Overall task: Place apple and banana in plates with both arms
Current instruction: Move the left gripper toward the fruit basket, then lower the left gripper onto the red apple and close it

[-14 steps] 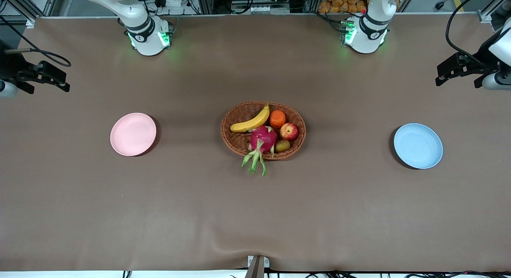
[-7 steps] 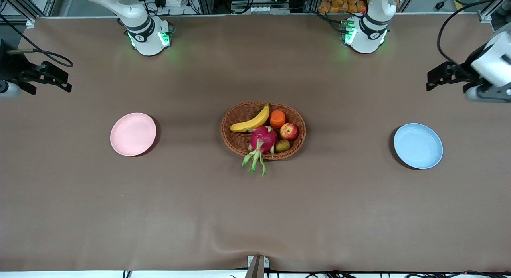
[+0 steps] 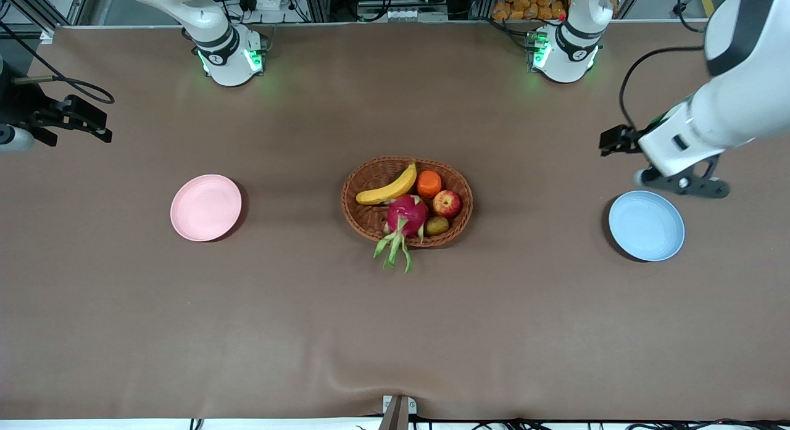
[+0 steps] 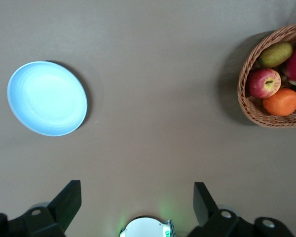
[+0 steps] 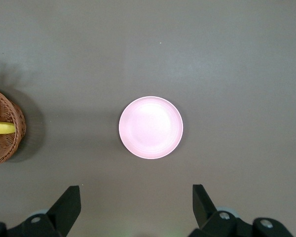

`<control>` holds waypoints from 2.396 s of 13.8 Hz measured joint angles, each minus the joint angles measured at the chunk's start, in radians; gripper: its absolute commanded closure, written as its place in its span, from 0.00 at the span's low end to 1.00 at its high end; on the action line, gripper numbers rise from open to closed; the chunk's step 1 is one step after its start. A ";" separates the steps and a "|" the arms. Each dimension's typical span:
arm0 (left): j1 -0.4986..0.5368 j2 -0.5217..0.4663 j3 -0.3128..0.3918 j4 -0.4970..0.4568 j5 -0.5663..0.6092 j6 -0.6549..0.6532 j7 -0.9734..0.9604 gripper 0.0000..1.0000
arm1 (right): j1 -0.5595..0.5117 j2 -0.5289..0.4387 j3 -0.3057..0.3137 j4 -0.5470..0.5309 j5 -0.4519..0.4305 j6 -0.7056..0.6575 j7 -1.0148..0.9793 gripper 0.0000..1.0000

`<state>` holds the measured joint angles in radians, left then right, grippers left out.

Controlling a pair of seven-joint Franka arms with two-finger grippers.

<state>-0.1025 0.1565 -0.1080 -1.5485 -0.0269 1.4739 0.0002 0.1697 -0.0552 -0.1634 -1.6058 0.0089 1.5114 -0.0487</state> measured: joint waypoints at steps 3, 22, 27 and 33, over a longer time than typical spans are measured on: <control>-0.003 0.055 -0.040 -0.001 -0.008 0.042 -0.089 0.00 | 0.000 0.000 0.000 0.000 0.000 0.000 0.000 0.00; -0.284 0.367 -0.073 -0.034 -0.104 0.447 -0.600 0.00 | 0.000 0.000 -0.001 0.000 0.000 0.001 0.000 0.00; -0.327 0.443 -0.069 -0.028 -0.086 0.524 -0.618 0.00 | 0.000 0.000 -0.001 0.000 0.000 0.001 0.000 0.00; -0.337 0.484 -0.069 -0.025 -0.086 0.558 -0.627 0.00 | 0.000 0.000 -0.002 0.000 0.000 0.001 0.000 0.00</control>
<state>-0.4393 0.6405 -0.1766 -1.5739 -0.1130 2.0318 -0.6271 0.1699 -0.0551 -0.1649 -1.6063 0.0090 1.5120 -0.0487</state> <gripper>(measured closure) 0.000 0.000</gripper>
